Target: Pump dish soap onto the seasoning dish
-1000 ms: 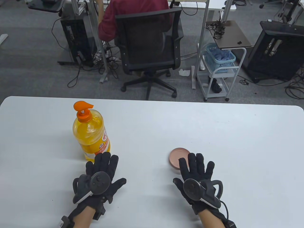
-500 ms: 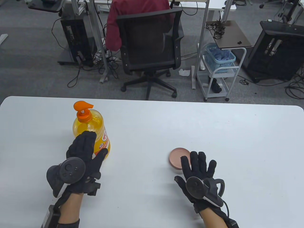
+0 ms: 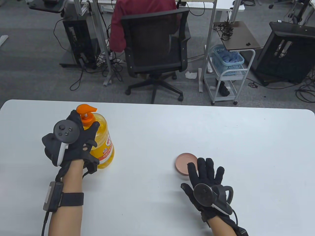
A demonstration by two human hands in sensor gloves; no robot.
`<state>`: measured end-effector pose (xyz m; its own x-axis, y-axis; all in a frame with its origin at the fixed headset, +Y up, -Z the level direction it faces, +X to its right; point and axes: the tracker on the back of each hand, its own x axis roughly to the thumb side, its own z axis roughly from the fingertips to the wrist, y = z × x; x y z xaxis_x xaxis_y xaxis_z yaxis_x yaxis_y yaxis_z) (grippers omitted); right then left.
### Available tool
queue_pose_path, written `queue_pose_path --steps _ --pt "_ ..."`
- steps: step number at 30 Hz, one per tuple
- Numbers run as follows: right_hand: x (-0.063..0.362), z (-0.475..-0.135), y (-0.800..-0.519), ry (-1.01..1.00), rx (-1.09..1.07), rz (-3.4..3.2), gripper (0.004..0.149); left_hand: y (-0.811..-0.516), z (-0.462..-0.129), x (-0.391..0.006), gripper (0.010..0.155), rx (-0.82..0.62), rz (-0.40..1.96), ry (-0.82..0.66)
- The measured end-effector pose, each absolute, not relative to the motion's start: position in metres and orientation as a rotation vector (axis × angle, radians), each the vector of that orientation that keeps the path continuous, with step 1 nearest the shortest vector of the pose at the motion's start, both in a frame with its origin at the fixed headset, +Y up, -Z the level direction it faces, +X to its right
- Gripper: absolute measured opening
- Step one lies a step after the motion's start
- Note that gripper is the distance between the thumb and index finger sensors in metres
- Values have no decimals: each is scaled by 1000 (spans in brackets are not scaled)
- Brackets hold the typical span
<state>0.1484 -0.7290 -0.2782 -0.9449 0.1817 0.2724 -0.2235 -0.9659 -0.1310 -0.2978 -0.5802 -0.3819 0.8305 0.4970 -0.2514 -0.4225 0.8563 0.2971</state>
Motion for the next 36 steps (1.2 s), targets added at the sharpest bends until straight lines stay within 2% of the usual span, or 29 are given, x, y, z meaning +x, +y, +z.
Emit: queue_pose_path --steps 7,11,20,25,30,36 --pt "149 -278 -729 -240 383 2895 81 -588 -401 -300 92 197 517 371" --pt "151 -279 -730 -228 360 2886 80 -596 -409 -299 90 148 553 344" --pt "153 -279 -730 -206 336 2879 79 -591 -405 -293 83 180 511 329" --pt "156 -280 -730 -198 310 2871 79 -586 -391 -270 81 216 561 266" --pt "158 -280 -730 -201 282 2874 79 -572 -374 -236 82 252 576 133" --pt "161 -280 -730 -204 264 2867 79 -576 -364 -194 82 257 650 21"
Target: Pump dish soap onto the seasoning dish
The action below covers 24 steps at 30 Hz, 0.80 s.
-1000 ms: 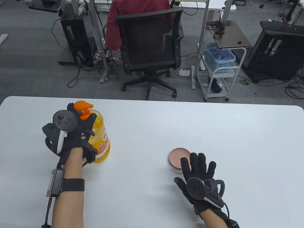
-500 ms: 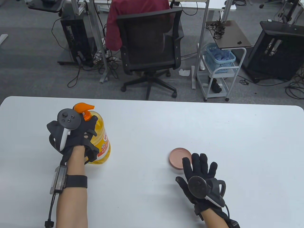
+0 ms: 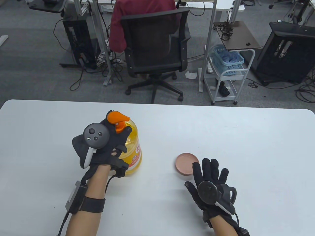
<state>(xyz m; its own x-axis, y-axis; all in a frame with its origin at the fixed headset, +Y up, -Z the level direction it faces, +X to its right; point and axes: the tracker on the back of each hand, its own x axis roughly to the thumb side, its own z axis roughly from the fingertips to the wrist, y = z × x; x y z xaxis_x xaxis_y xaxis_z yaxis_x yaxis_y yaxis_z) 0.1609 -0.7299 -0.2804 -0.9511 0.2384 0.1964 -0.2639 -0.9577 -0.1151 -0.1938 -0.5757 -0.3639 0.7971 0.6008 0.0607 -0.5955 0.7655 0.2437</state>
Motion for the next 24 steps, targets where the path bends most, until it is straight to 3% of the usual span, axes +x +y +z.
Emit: queue_pose_path --steps 12,24 --pt "160 -280 -731 -187 262 2875 79 -588 -362 -128 82 233 615 -68" --pt "160 -281 -733 -182 267 2877 79 -605 -363 -128 88 246 590 -57"
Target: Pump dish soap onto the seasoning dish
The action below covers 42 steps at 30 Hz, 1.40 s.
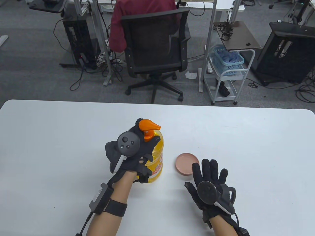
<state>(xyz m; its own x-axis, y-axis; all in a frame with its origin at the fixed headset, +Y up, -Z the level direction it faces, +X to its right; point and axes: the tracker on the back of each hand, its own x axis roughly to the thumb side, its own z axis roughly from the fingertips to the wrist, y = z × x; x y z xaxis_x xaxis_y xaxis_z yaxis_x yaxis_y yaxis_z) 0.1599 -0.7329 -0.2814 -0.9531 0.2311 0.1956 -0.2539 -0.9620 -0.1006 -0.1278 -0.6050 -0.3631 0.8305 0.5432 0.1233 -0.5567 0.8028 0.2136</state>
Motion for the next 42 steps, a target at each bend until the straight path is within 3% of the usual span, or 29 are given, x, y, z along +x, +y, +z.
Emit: queue_pose_path --steps 7,11,18,24,36,42 --pt "160 -284 -735 -178 254 2878 79 -610 -344 -152 97 152 452 -111" --pt "162 -287 -737 -182 224 2861 79 -626 -322 -176 95 212 379 -151" --pt "167 -290 -738 -212 187 2834 78 -684 -298 -224 93 84 262 -151" --pt "167 -290 -740 -227 178 2824 78 -729 -300 -233 92 19 224 -177" --pt "184 -300 -739 -296 30 2730 77 -731 -293 -233 91 40 233 -207" --pt "198 -321 -735 -273 -174 2680 76 -729 -289 -232 90 41 251 -222"
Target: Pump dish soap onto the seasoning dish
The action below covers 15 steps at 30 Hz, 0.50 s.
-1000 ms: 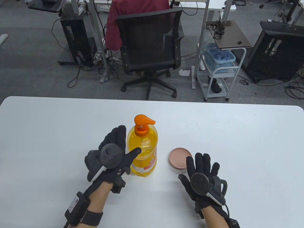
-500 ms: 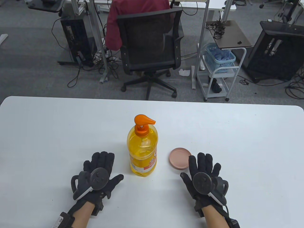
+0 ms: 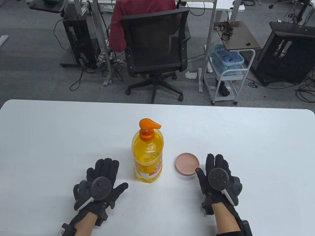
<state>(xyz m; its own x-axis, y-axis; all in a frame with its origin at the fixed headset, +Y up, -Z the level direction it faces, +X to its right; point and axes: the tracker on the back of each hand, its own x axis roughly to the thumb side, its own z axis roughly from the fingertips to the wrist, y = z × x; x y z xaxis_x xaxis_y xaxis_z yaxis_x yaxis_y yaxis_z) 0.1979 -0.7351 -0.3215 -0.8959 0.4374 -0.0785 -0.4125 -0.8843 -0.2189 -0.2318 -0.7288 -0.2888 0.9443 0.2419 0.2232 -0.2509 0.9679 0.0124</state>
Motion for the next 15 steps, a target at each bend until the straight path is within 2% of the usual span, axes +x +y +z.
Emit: queue_pose_path --steps 5,15 --pt "209 -344 -739 -170 -403 2586 72 -730 -289 -232 90 31 277 -234" --pt "200 -381 -759 126 -571 2495 58 -730 -290 -231 89 14 291 -240"
